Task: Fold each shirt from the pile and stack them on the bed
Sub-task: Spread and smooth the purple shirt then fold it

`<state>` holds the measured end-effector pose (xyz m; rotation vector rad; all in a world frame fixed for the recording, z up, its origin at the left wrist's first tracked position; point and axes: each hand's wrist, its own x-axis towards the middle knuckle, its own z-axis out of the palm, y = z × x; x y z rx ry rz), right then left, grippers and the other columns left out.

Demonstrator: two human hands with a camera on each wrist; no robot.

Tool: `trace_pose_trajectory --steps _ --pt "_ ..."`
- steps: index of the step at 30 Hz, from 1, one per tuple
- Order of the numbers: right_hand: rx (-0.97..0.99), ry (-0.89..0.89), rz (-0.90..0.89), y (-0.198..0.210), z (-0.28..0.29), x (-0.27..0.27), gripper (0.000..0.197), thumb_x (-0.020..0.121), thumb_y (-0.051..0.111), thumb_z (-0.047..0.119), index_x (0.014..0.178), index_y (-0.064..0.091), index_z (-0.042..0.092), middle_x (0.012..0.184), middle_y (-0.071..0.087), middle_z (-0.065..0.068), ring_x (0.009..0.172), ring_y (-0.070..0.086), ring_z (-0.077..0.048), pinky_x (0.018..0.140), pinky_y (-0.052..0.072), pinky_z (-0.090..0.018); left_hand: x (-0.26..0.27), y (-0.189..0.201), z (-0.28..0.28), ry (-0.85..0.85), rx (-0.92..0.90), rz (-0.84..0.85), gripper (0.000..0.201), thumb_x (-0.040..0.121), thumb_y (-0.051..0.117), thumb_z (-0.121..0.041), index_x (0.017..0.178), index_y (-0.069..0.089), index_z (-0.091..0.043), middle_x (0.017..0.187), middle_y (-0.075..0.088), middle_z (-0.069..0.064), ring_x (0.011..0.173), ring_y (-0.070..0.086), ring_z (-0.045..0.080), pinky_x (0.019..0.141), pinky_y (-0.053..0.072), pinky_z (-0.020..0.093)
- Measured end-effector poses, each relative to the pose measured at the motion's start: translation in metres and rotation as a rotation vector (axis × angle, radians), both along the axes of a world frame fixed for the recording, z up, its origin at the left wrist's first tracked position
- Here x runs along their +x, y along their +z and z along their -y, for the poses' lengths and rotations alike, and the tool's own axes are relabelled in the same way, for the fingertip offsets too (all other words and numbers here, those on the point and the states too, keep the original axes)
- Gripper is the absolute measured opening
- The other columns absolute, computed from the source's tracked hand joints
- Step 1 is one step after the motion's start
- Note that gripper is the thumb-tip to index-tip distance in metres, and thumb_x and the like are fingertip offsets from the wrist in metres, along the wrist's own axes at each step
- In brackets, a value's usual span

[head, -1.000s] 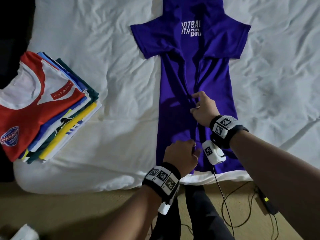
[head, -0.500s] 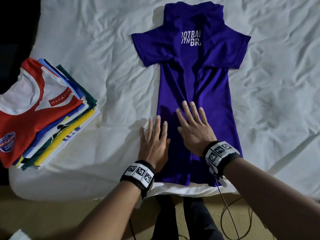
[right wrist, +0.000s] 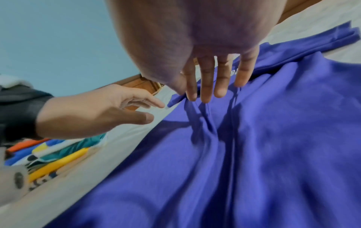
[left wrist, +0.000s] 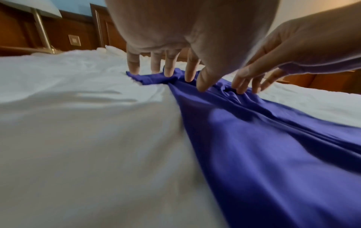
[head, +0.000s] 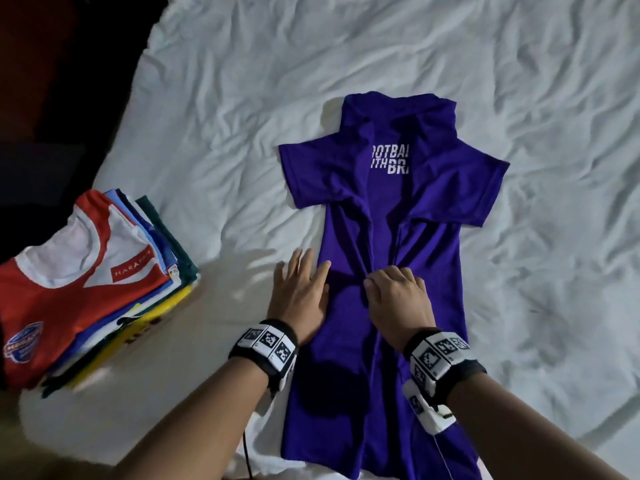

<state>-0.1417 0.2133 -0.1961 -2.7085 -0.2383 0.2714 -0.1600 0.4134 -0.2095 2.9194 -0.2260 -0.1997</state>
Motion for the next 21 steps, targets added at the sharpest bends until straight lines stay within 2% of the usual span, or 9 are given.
trace_pose_trajectory --steps 3,5,8,10,12,13,15,17,21 --pt "0.119 -0.039 -0.014 0.010 0.002 0.039 0.022 0.101 0.051 0.028 0.096 0.070 0.017 0.094 0.064 -0.002 0.092 0.059 -0.030 0.072 0.046 -0.038 0.055 0.009 -0.004 0.016 0.066 0.003 0.053 0.080 0.070 -0.008 0.131 0.055 -0.014 0.134 0.051 0.013 0.120 0.052 0.037 0.093 0.047 0.054" --pt "0.137 -0.064 -0.074 0.015 0.000 0.063 0.019 0.100 0.053 0.029 0.096 0.069 0.019 0.093 0.065 -0.002 0.090 0.061 -0.030 0.066 0.041 -0.035 0.089 0.012 -0.008 0.054 0.114 -0.006 0.055 0.078 0.069 -0.007 0.130 0.054 -0.016 0.130 0.052 0.011 0.115 0.053 0.036 0.090 0.048 0.052" --pt "0.077 -0.142 -0.301 0.016 -0.013 0.099 0.028 0.100 0.049 0.041 0.095 0.068 0.020 0.100 0.069 -0.008 0.095 0.063 -0.037 0.070 0.042 -0.035 0.132 0.007 -0.015 0.097 0.190 -0.050 0.054 0.085 0.067 -0.017 0.136 0.049 -0.018 0.135 0.049 0.010 0.121 0.050 0.035 0.093 0.045 0.052" --pt "0.120 -0.231 -0.456 0.010 -0.029 0.121 0.043 0.097 0.046 0.052 0.085 0.065 0.015 0.098 0.071 -0.010 0.094 0.064 -0.037 0.077 0.050 -0.037 0.155 -0.001 -0.022 0.087 0.248 -0.052 0.051 0.085 0.069 -0.021 0.133 0.052 -0.018 0.134 0.050 0.010 0.120 0.051 0.035 0.092 0.045 0.051" --pt "0.284 -0.362 -0.549 0.006 -0.047 0.140 0.051 0.094 0.046 0.058 0.078 0.066 0.014 0.081 0.075 -0.005 0.078 0.068 -0.031 0.078 0.058 -0.041 0.173 -0.008 -0.029 0.065 0.281 -0.030 0.041 0.078 0.076 -0.022 0.117 0.064 -0.018 0.120 0.058 0.010 0.108 0.058 0.036 0.084 0.047 0.051" --pt "0.377 -0.433 -0.585 0.005 -0.054 0.148 0.050 0.095 0.048 0.057 0.076 0.068 0.015 0.070 0.075 -0.002 0.066 0.067 -0.027 0.071 0.060 -0.042 0.177 -0.013 -0.033 0.052 0.281 -0.006 0.033 0.073 0.079 -0.021 0.105 0.069 -0.017 0.110 0.062 0.009 0.098 0.060 0.036 0.079 0.049 0.050" --pt "0.516 -0.537 -0.656 0.008 -0.064 0.161 0.044 0.099 0.051 0.050 0.082 0.069 0.015 0.062 0.073 0.000 0.045 0.058 -0.021 0.049 0.055 -0.033 0.182 -0.021 -0.039 -0.005 0.253 0.072 0.020 0.066 0.080 -0.016 0.084 0.071 -0.016 0.091 0.064 0.007 0.081 0.061 0.035 0.072 0.049 0.048" --pt "0.600 -0.614 -0.712 0.014 -0.073 0.171 0.045 0.101 0.053 0.048 0.087 0.067 0.008 0.064 0.074 -0.006 0.037 0.050 -0.020 0.038 0.041 -0.023 0.182 -0.021 -0.041 -0.064 0.169 0.141 0.012 0.068 0.075 -0.017 0.078 0.068 -0.016 0.083 0.063 0.005 0.077 0.060 0.034 0.072 0.047 0.046" --pt "0.760 -0.857 -0.777 0.016 -0.077 0.185 0.047 0.097 0.062 0.051 0.088 0.065 0.005 0.061 0.070 -0.009 0.034 0.042 -0.017 0.039 0.031 -0.018 0.180 -0.006 -0.030 -0.155 -0.063 0.232 0.012 0.084 0.062 -0.027 0.079 0.062 -0.016 0.081 0.060 0.005 0.078 0.057 0.033 0.072 0.045 0.044"
